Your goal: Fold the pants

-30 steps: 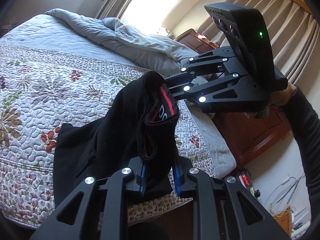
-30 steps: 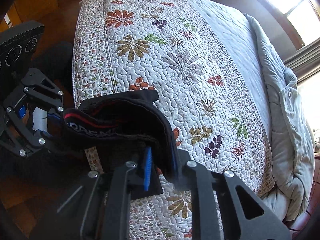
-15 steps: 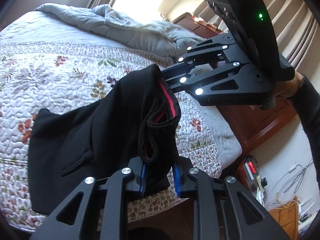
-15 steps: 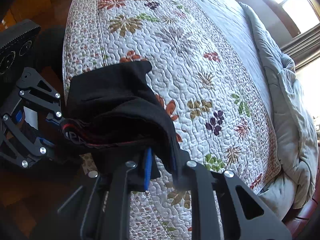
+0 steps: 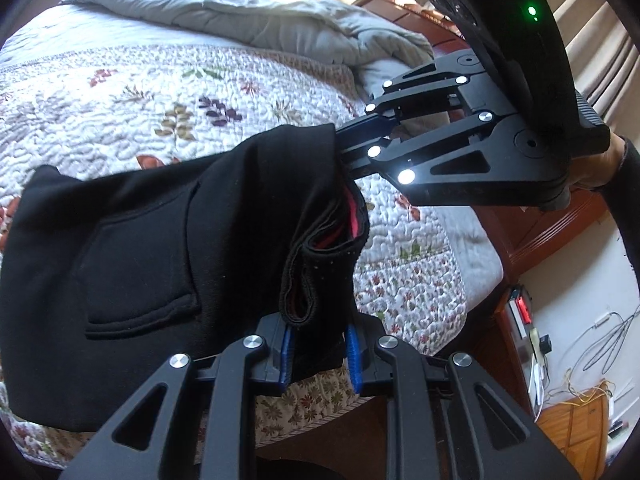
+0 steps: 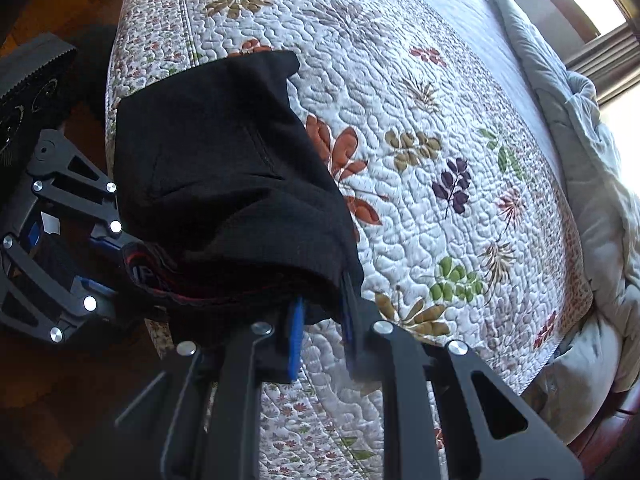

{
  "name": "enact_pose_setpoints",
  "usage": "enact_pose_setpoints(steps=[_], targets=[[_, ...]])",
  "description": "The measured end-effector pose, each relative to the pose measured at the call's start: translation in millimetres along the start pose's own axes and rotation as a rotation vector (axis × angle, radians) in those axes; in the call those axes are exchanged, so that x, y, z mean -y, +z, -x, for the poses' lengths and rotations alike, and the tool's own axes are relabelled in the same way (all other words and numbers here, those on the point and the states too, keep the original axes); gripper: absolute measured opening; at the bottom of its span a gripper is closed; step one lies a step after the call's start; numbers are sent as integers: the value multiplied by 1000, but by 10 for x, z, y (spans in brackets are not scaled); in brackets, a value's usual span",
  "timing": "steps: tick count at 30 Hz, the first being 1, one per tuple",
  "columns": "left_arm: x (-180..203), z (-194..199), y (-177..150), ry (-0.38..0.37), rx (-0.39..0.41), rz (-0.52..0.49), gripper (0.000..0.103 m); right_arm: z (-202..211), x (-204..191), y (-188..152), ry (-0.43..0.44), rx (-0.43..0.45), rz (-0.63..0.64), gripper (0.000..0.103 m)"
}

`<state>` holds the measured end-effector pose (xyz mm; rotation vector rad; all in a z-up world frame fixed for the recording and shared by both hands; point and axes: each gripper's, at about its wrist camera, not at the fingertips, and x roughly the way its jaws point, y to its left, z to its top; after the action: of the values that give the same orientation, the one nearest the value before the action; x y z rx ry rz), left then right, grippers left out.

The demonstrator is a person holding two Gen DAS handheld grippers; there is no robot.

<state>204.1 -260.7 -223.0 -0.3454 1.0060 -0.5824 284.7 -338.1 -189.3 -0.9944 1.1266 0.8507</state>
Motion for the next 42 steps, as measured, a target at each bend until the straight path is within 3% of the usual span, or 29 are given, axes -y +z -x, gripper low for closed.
enact_pose_setpoints(steps=[3,5,8,9,11,13,15,16,17,18,20,24,27,29,31,32,36,39,42], targets=[[-19,-66,-35,-3,-20,3,22,-89,-6,-99,9,9,-40,16],[-38,-118,-59,-13,-44,7,24,-150,22,-196,11,12,-99,26],[-76,-155,-77,-62,-83,31,42,-175,96,-378,44,31,-216,32],[-85,-146,-81,-81,-88,37,50,-179,146,-488,56,41,-291,38],[-106,-35,-100,-133,-75,38,56,-176,273,-715,93,71,-464,62],[-173,160,-124,-178,-47,29,62,-165,410,-1042,154,115,-683,63],[-316,394,-147,-207,-6,40,66,-167,506,-1428,281,218,-952,76],[-466,550,-148,-210,22,59,67,-205,520,-1619,381,286,-1089,82],[-579,646,-137,-214,42,71,68,-291,475,-1813,534,392,-1222,83],[-729,743,-111,-207,62,85,68,-376,404,-1893,641,470,-1284,84],[-1021,857,-45,-184,78,127,68,-551,229,-1882,722,541,-1339,86],[-1577,995,23,-98,80,225,69,-850,-14,-1675,738,487,-1400,86],[-1766,1086,-8,-66,92,242,69,-829,-97,-1567,701,488,-1409,77],[-1818,1069,-40,-59,86,249,69,-760,-145,-1504,644,470,-1388,40],[-1851,1035,-78,-55,79,259,69,-710,-188,-1433,618,441,-1371,17],[-1870,1013,-87,-54,77,267,69,-676,-203,-1395,596,433,-1361,11],[-1971,1016,-139,-58,78,290,69,-425,-220,-1278,498,436,-1308,10],[-2030,981,-146,-48,71,308,69,-744,-288,-1423,455,320,-1358,10],[-2048,1004,-98,-54,74,301,69,-814,-305,-1505,470,345,-1388,12]])
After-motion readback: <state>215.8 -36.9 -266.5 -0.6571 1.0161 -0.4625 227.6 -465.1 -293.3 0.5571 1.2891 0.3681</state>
